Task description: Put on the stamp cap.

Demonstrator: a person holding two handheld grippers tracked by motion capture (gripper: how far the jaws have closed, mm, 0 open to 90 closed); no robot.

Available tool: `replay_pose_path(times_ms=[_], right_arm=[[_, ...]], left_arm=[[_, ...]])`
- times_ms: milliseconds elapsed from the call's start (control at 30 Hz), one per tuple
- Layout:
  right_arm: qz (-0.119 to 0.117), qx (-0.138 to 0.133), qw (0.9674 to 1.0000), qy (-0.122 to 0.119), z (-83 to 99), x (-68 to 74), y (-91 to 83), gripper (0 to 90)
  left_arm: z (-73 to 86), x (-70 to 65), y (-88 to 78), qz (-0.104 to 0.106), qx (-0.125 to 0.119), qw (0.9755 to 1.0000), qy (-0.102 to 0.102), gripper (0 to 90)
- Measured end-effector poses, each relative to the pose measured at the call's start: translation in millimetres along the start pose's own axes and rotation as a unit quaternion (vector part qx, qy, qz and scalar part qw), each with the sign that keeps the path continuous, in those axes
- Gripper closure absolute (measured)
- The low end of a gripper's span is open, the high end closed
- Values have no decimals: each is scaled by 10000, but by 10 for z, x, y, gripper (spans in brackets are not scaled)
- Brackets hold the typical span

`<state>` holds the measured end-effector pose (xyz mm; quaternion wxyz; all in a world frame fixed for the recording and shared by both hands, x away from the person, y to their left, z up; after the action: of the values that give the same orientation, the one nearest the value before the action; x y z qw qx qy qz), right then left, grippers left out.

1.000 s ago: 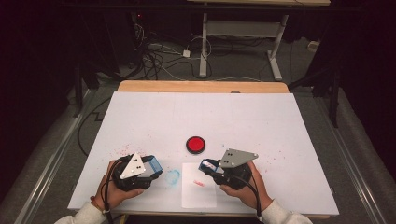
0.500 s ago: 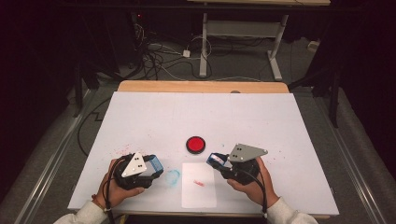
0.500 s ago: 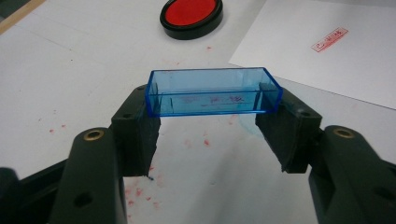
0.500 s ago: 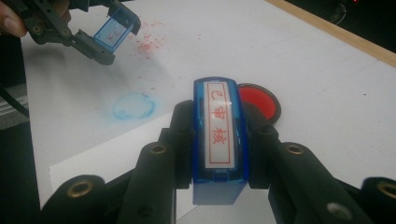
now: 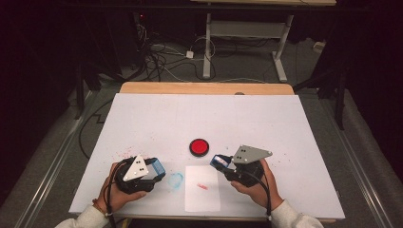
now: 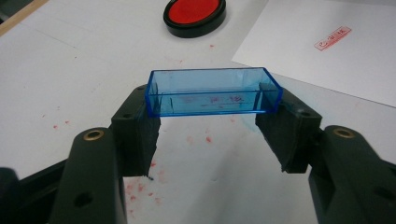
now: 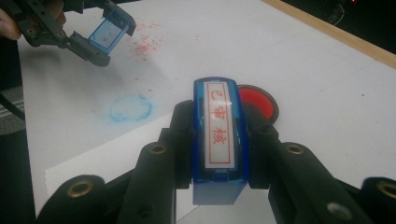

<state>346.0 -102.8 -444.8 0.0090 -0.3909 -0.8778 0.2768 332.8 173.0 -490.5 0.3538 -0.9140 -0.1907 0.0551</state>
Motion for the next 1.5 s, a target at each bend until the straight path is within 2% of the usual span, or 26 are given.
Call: replay_pose_path(times_ms=[467, 600, 767, 933, 1233, 1400, 1500], right_arm=[[126, -95, 9998, 123, -7, -26, -25, 699], [178, -152, 9995, 217, -20, -43, -41, 700], [216, -273, 9984, 437, -68, -54, -50, 700], [190, -327, 9969, 689, -118, -33, -6, 700], [237, -443, 9944, 925, -243, 18, 89, 700], [234, -442, 9937, 1000, -275, 22, 168, 700], [254, -415, 9942, 962, -280, 26, 220, 701]], left_arm=[[-54, -89, 79, 171, 24, 9998, 85, 396], [-100, -139, 134, 193, 26, 9997, 128, 396], [-179, -179, 201, 177, -85, 9998, 98, 396], [-249, -202, 288, 238, -128, 9996, 92, 396], [-429, -220, 497, 289, -157, 9992, 220, 396], [-530, -193, 590, 261, -142, 9990, 321, 397], [-564, -153, 644, 254, -135, 9991, 325, 396]])
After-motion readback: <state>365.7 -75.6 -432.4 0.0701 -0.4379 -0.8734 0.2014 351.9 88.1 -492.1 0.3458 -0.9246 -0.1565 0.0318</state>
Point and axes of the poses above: each handheld gripper's, and its own axes: y roughly forward along the jaws, z roughly out of its underside, x roughly to its left, the point moved 6 cm from there along y, roughly forward along the jaws, and after that the axes turned 14 degrees about z, right-handed, at the moved point
